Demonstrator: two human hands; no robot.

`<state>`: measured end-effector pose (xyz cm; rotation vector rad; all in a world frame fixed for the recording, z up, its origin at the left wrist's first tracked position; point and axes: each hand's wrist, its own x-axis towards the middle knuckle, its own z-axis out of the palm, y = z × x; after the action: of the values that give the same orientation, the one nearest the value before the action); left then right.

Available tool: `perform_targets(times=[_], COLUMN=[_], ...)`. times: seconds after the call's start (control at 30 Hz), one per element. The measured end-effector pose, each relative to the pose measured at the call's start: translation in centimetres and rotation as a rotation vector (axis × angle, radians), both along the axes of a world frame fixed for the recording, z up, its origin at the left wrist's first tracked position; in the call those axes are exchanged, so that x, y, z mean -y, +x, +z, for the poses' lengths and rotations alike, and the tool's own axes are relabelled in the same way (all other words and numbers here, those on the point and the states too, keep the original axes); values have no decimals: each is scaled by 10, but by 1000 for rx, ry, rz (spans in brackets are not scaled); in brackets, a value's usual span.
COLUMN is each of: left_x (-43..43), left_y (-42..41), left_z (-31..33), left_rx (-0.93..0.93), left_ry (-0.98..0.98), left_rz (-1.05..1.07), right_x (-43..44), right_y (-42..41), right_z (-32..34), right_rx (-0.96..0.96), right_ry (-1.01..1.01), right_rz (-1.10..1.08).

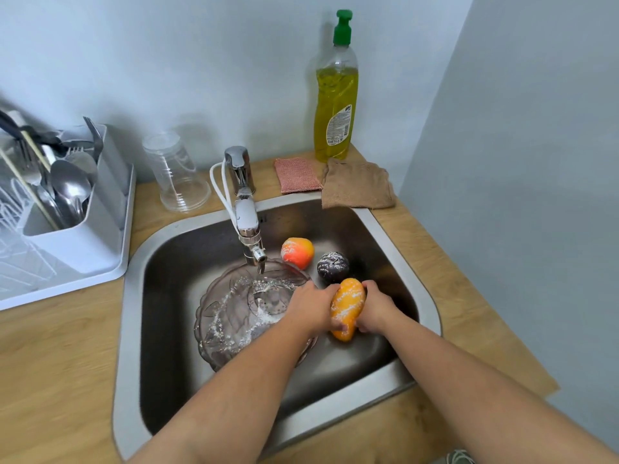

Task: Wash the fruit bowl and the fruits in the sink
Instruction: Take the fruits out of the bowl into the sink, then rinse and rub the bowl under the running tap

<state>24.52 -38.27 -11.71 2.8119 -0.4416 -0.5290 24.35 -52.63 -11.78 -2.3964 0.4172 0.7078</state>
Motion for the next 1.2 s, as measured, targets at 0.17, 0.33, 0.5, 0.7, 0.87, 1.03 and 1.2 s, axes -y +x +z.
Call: perform_targets(times=[0.17, 0.33, 0.5, 0.7, 0.87, 1.03, 1.2], left_x=[-4, -27, -75, -141, -153, -136, -126], left_y=[1, -4, -17, -33, -8, 10, 13], left_z=[3, 16, 43, 88, 138, 156, 136], left_rx=[-19, 19, 93, 367, 619, 529, 417], left_ry=[-14, -103, -250, -363, -595, -713, -986], left_rz=[-7, 34, 212, 528, 527, 359, 470], right_x=[1, -4, -28, -74, -120, -153, -156], right_y=[-5, -6, 10, 43, 89, 132, 158], right_z=[11, 34, 71, 121, 166, 177, 145], right_rx=[20, 116, 303, 513, 707, 734, 736], right_ry=[-19, 10, 125, 270, 197, 48, -22], right_rz=[21, 93, 157, 195, 337, 450, 572])
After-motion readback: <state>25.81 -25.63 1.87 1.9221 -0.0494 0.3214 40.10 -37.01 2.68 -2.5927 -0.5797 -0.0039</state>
